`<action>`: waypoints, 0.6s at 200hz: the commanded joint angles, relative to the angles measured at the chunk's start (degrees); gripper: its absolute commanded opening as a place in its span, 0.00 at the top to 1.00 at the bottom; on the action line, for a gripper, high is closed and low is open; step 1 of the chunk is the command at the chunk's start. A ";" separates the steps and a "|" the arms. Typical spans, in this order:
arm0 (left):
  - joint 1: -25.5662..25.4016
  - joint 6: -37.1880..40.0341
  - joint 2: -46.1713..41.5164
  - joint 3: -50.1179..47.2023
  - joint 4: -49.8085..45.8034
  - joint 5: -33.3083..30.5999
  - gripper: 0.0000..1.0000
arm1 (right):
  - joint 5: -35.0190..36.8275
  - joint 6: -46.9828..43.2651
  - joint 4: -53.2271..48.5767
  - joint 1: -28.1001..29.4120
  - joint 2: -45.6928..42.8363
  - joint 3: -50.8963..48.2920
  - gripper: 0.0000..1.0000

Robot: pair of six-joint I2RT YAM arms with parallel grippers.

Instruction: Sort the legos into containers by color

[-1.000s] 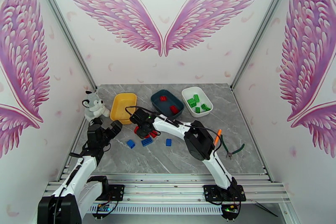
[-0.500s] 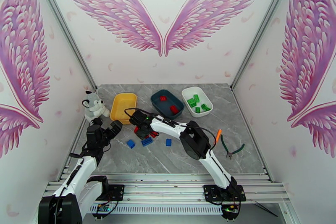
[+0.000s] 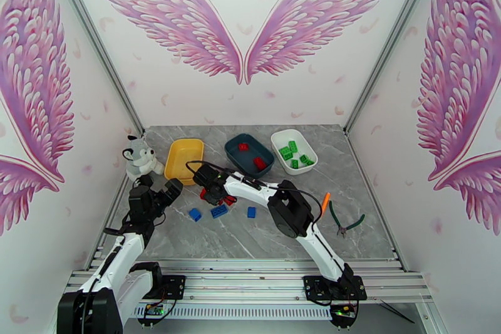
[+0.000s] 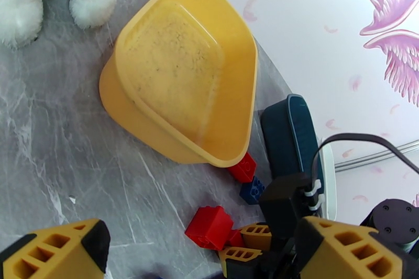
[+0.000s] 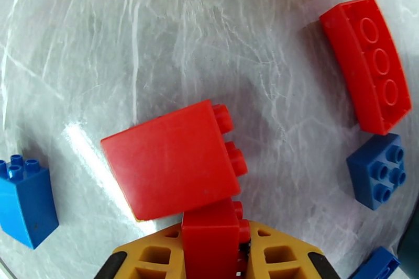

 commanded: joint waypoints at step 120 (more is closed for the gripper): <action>-8.01 6.99 -12.63 2.80 -5.22 -5.75 0.01 | 11.58 10.51 4.22 -11.93 -11.75 2.63 0.83</action>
